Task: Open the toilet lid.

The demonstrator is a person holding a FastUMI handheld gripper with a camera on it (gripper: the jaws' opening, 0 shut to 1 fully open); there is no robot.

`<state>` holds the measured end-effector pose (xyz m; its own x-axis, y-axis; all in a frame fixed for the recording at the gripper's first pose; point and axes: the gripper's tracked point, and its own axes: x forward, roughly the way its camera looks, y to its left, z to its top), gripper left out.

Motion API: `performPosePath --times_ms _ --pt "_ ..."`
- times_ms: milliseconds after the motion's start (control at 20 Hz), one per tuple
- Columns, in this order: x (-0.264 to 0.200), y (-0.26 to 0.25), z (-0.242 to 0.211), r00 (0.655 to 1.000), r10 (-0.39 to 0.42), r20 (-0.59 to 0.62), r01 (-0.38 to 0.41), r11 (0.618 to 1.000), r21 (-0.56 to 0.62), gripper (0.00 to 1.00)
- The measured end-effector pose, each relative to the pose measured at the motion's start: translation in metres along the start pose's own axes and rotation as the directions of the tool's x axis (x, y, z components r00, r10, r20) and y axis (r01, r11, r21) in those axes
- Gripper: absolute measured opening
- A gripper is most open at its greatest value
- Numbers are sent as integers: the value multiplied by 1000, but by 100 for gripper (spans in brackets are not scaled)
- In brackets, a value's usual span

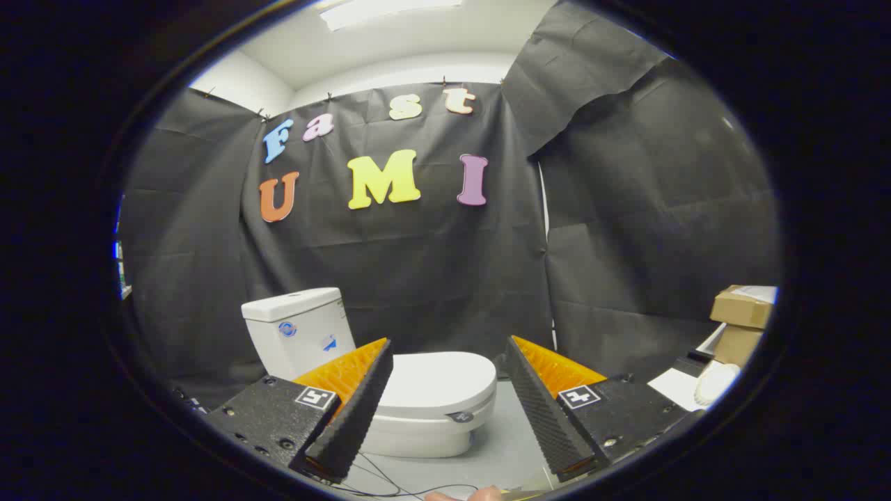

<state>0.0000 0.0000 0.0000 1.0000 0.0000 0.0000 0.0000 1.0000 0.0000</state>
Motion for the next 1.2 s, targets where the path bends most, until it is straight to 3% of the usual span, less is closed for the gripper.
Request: performPosePath --times_ms 1200 --pt "10 2 -9 1000 -16 -18 15 1000 -14 100"
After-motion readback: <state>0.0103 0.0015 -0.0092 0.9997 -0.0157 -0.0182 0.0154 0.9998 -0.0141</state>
